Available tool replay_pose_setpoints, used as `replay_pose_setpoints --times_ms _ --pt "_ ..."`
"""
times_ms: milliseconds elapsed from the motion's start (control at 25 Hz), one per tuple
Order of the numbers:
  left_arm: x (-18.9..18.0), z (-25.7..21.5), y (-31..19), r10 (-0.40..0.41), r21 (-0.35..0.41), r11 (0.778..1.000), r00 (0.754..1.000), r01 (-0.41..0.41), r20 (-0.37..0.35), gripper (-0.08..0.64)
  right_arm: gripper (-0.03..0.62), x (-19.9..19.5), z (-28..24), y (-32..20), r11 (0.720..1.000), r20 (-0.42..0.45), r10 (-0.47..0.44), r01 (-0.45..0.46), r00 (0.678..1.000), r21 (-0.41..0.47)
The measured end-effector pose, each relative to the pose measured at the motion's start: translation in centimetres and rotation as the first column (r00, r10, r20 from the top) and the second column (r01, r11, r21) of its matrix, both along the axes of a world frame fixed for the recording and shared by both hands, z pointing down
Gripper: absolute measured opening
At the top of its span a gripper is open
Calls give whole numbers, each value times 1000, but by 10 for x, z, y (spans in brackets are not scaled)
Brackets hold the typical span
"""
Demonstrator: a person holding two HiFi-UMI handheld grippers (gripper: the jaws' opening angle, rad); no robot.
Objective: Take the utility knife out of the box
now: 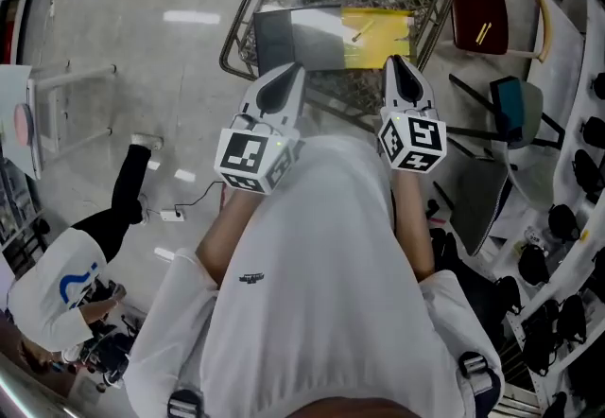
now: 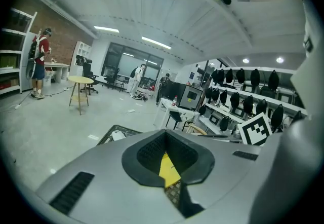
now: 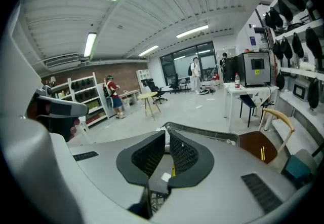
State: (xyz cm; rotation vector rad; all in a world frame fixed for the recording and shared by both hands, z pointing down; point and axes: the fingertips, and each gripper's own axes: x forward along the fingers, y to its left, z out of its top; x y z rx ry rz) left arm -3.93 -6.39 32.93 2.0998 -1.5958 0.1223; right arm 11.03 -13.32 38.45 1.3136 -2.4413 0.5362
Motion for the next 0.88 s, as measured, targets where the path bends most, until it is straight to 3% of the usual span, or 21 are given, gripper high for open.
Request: replay_pose_setpoints --times_ms 360,880 --pt "3 27 -18 -13 -52 999 1000 13 -3 2 50 -19 82 -33 991 -15 -23 21 1000 -130" --pt "9 83 -35 -35 -145 989 999 33 -17 2 89 -36 175 -72 956 -68 16 -35 998 -291"
